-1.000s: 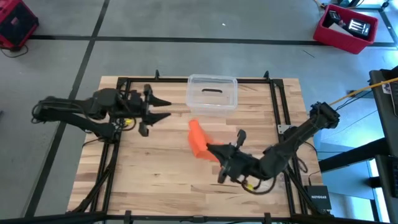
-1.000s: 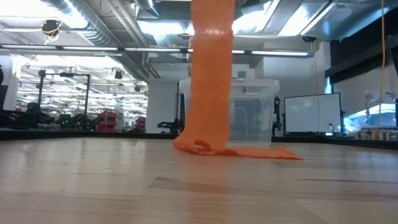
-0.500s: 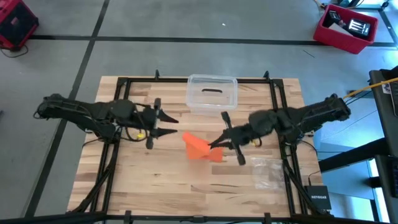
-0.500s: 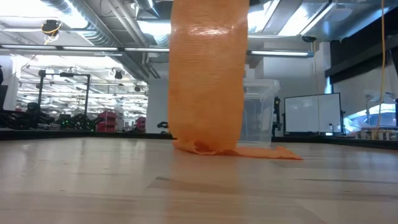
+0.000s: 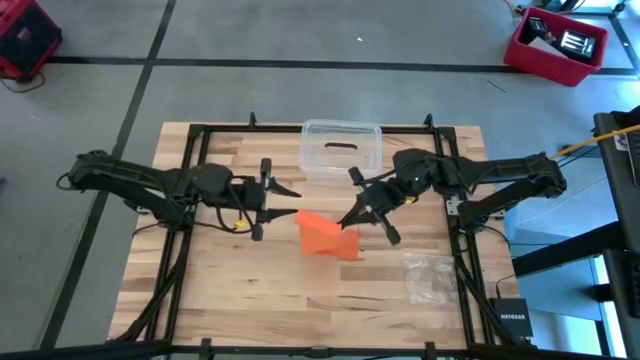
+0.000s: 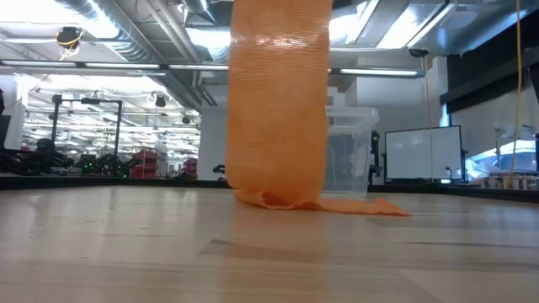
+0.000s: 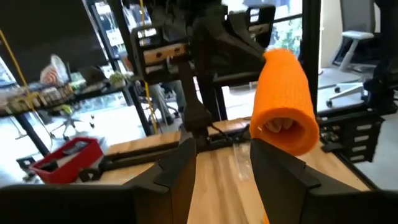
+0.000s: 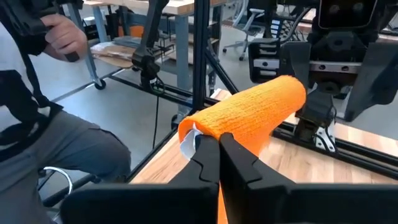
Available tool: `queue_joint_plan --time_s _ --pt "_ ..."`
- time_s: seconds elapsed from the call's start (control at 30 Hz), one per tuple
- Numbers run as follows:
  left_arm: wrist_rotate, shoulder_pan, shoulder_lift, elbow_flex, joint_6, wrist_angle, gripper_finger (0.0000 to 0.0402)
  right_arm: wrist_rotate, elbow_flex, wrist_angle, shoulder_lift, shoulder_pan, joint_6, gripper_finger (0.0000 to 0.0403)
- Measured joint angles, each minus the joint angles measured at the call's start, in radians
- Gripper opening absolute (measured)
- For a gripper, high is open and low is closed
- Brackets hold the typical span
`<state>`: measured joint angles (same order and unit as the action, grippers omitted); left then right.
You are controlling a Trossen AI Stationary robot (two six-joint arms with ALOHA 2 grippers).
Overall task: Roll bandage
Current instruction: Roll the orange bandage
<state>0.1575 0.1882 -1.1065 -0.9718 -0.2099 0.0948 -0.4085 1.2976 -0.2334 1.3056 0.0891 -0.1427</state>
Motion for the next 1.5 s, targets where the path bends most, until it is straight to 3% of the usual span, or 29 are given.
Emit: queue_joint_plan --time_s 0.4,0.8,1.17,1.27,1.43,1.5 --pt "-0.003 0.052 0.004 0.000 -0.135 -0.007 0.0145 -0.021 0.000 -0.019 -0.006 0.002 0.042 0.0000" --pt "-0.001 0.063 0.002 0.000 -0.160 -0.002 0.0145 -0.011 0.000 0.028 0.023 0.003 0.060 0.0000" --pt "-0.027 0.100 -0.002 0.000 -0.170 0.013 0.0142 0.135 0.002 0.071 0.055 -0.005 0.052 0.0000" --pt "-0.025 0.101 -0.002 0.000 -0.172 0.014 0.0119 0.165 0.002 0.087 0.055 -0.004 0.058 0.0001" --pt "0.024 0.101 0.003 0.000 -0.171 -0.017 0.0029 0.186 0.002 0.075 0.055 -0.005 0.127 0.0026" --pt "0.048 0.100 0.005 0.000 -0.164 -0.016 0.0012 0.196 0.024 0.031 0.056 -0.005 0.158 0.0044"
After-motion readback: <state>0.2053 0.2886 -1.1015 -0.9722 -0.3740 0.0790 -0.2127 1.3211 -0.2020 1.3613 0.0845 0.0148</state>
